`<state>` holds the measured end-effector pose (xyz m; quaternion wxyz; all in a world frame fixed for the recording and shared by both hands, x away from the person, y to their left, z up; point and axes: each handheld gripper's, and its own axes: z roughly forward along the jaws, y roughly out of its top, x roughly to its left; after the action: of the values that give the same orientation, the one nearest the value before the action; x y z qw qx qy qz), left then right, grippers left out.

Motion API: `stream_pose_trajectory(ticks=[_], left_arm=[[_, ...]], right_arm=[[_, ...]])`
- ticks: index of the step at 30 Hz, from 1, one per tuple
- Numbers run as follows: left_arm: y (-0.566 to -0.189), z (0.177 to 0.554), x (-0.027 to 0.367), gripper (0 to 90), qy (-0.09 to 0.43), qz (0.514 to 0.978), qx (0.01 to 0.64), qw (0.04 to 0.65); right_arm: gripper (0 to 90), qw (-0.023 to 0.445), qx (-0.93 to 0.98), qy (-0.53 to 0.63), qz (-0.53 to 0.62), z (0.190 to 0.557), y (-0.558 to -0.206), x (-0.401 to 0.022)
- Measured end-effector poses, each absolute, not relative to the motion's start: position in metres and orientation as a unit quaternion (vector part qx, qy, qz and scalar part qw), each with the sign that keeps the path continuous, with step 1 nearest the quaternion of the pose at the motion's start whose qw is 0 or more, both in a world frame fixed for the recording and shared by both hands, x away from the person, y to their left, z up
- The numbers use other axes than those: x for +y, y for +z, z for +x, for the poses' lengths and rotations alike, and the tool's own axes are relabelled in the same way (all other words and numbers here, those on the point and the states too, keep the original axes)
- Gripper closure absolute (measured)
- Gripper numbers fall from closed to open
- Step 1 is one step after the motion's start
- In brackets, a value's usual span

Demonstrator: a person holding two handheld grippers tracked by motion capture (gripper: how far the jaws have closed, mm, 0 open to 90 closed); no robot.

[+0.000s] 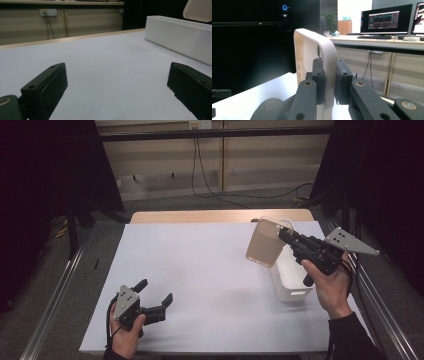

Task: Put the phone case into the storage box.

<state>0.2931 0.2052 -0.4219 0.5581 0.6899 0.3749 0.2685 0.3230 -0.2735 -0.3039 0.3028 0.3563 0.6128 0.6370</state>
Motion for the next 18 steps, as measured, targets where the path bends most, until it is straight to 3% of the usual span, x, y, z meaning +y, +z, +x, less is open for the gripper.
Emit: stream_pose_trajectory(ticks=[18], left_arm=[[-0.426,0.293,0.213,2.5,0.262,0.675,0.406,0.558]], right_arm=[[80.8,0.324,0.604,0.629,0.367,0.349,-0.288,-0.304]])
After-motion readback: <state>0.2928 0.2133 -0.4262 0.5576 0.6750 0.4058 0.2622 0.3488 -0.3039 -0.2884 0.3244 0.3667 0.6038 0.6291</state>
